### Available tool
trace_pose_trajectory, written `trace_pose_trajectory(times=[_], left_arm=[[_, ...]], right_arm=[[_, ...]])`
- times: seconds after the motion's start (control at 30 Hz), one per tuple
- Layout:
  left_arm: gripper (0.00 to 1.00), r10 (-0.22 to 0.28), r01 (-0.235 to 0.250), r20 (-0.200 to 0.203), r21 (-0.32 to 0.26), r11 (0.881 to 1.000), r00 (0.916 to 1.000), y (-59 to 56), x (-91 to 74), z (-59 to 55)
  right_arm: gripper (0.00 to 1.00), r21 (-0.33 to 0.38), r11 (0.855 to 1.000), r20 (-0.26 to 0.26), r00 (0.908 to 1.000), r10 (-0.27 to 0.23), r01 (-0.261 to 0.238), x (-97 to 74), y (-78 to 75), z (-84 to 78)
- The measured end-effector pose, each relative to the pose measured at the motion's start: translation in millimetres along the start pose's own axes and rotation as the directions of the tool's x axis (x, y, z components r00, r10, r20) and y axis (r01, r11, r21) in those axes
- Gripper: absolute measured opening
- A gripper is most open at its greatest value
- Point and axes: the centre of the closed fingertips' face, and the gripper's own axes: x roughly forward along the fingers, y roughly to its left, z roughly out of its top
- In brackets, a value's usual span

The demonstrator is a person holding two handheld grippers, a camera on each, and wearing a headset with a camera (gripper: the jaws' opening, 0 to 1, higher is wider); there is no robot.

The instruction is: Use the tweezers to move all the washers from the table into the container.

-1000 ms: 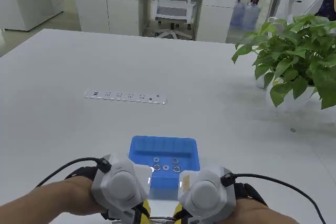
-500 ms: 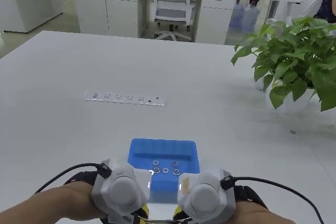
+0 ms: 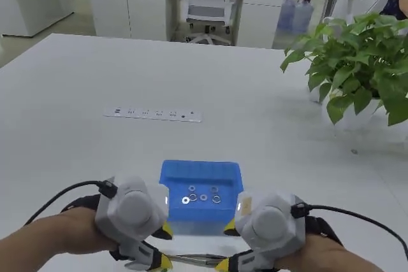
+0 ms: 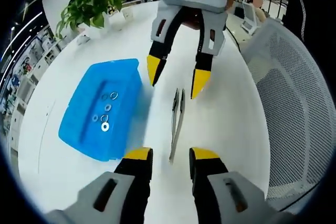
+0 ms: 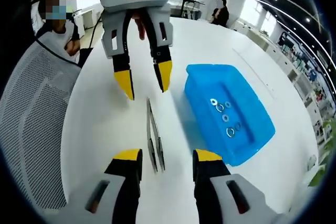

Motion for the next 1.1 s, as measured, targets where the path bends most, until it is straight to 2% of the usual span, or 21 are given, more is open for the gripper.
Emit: trace_pose_trajectory(times=[0.07, 0.17, 0.3, 0.4, 0.5, 0.6, 0.73, 0.83, 0.93, 1.1], left_arm=[[0.37, 0.008, -0.008, 0.012, -0.024, 1.000, 0.9999, -0.4, -6.3, -1.5], [0.44, 0.036, -0.034, 0.036, -0.060, 0.998, 0.9987, 0.2, -19.3, -4.3], [0.54, 0.063, -0.055, 0.082, -0.098, 0.994, 0.9947, -0.5, -33.1, -1.9], [0.61, 0.074, -0.064, 0.095, -0.108, 0.992, 0.9927, -1.3, -40.8, -1.4], [0.68, 0.081, -0.069, 0.111, -0.112, 0.991, 0.9905, -2.5, -46.4, -1.2], [0.75, 0.083, -0.066, 0.136, -0.123, 0.990, 0.9872, -4.9, -50.5, 0.3], [0.83, 0.085, -0.062, 0.164, -0.140, 0.988, 0.9828, -5.8, -54.1, 3.7], [0.86, 0.082, -0.051, 0.210, -0.147, 0.988, 0.9743, -6.0, -58.5, 11.7], [0.93, 0.088, -0.053, 0.225, -0.155, 0.987, 0.9704, -4.1, -59.2, 14.5], [0.99, 0.104, -0.070, 0.235, -0.150, 0.986, 0.9663, 0.1, -61.1, 16.6]], right_arm=[[0.44, 0.045, 0.999, 0.038, 0.9988, -0.032, 0.030, -8.8, -6.5, 3.8], [0.50, 0.121, 0.990, 0.103, 0.9910, -0.086, 0.073, -24.4, -15.6, 8.2], [0.59, 0.169, 0.979, 0.117, 0.9845, -0.131, 0.110, -40.6, -24.5, 1.0], [0.67, 0.220, 0.965, 0.143, 0.9734, -0.179, 0.145, -54.5, -32.5, -7.0], [0.74, 0.246, 0.956, 0.152, 0.9677, -0.201, 0.160, -63.0, -35.3, -13.8], [0.83, 0.269, 0.949, 0.172, 0.9618, -0.213, 0.163, -71.5, -34.7, -18.7], [0.92, 0.271, 0.949, 0.180, 0.9608, -0.211, 0.158, -76.3, -30.8, -23.7], [0.99, 0.282, 0.950, 0.195, 0.9608, -0.197, 0.138, -77.9, -27.6, -26.2], [1.00, 0.277, 0.952, 0.201, 0.9614, -0.188, 0.128, -80.0, -25.7, -27.9], [1.00, 0.267, 0.956, 0.203, 0.9629, -0.177, 0.120, -82.0, -24.9, -28.8]])
